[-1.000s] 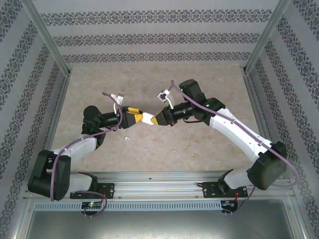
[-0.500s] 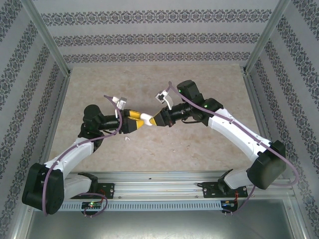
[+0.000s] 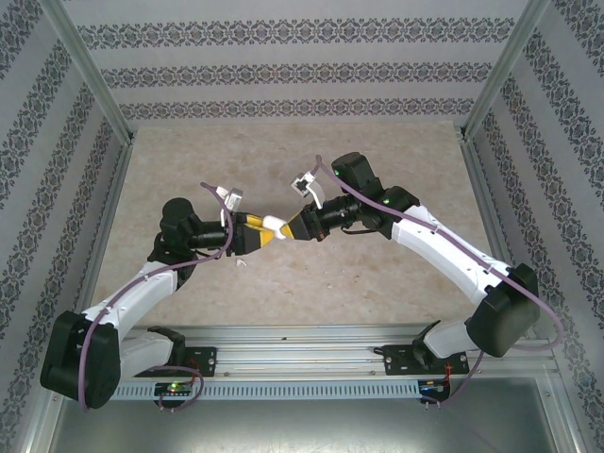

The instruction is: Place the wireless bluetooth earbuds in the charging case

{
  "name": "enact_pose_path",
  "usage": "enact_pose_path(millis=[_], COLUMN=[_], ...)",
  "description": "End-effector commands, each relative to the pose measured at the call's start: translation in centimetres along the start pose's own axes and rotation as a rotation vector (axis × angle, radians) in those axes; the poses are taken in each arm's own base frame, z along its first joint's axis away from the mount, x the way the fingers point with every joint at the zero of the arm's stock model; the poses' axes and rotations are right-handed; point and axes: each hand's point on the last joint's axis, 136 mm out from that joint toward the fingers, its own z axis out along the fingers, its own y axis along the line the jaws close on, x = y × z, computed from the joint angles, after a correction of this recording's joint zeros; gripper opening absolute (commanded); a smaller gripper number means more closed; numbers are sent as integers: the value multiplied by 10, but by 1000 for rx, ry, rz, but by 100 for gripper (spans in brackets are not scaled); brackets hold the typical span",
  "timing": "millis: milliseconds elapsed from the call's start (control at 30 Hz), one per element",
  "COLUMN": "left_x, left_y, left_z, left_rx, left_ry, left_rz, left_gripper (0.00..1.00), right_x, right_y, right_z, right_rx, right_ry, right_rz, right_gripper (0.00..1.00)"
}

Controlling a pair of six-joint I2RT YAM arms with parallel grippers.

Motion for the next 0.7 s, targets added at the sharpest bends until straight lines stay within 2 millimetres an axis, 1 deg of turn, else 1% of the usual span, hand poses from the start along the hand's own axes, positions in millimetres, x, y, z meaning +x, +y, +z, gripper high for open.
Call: enact_pose_path(millis=[0,100,133,167,300,400,433,500,533,567,600,667], left_x=[-2,-3,-4,-4,-5,-7,-8,-9,-9,-9,-9,-6], left_y=[-10,-11,-12,-13,-14,-15,-16,-17,-17,-17,-17,-15], left_z=[1,1,1,1,1,0,0,0,0,0,0,0], left_rx=[20,22,22,23,14,11,10,13,16,17,17,13], left_ry=[13,14,12,11,1,-6,-9,-10,-9,-7,-5,4], left_rz=[52,55,59,64,72,77,79,78,79,75,73,62], left_gripper=[43,27,23,22,21,36,39,40,40,38,34,23], right_x=[-14,-12,-12,-11,-8,-6,-5,-5,-5,-5,-6,-7], right_y=[15,17,17,18,20,19,19,18,18,18,18,16], right_z=[-1,1,2,2,5,7,8,8,8,9,8,9], right_rx=[-44,-56,-58,-62,-80,-84,-85,-84,-82,-82,-81,-73], right_ry=[-28,-20,-17,-15,0,9,13,14,14,14,13,11], right_rz=[-44,-45,-44,-46,-48,-45,-43,-44,-43,-45,-46,-46], right_gripper=[2,2,2,2,2,2,2,2,2,2,2,2])
